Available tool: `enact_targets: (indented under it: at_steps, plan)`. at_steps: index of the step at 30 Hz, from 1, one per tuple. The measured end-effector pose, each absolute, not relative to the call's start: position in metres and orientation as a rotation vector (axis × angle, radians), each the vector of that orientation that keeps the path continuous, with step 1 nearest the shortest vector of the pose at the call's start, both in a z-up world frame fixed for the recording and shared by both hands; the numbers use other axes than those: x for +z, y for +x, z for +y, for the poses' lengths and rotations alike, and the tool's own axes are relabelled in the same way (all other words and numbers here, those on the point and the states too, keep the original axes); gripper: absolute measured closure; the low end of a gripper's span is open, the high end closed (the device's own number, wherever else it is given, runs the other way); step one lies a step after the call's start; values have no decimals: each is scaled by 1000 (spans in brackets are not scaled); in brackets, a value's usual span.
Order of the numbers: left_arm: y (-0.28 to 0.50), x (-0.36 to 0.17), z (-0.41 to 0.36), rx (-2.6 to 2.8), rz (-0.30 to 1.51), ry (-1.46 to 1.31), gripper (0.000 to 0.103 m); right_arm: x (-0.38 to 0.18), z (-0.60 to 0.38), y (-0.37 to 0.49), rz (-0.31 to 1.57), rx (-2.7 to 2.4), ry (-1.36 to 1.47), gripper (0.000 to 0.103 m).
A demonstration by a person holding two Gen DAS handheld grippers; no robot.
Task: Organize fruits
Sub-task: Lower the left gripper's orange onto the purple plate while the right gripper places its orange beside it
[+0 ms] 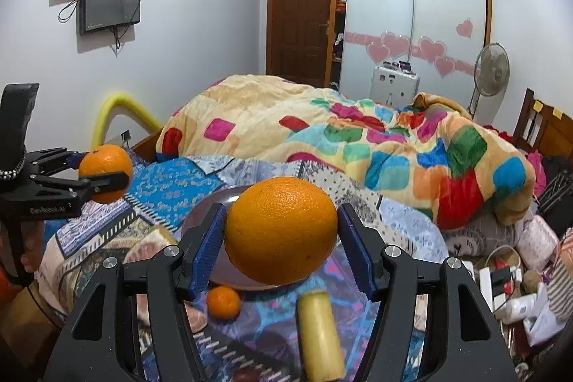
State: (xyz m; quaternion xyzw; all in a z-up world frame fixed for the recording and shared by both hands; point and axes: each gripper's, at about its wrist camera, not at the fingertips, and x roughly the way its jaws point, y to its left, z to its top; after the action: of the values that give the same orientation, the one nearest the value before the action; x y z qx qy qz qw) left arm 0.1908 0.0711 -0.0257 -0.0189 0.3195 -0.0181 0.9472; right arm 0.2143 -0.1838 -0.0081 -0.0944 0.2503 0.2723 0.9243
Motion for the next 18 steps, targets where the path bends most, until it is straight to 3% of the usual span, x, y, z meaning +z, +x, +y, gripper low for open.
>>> enact_targets:
  at_steps: [18]
  plan:
    - [277, -56, 57, -42, 725, -31, 35, -42, -160, 285, 584, 536, -192, 43]
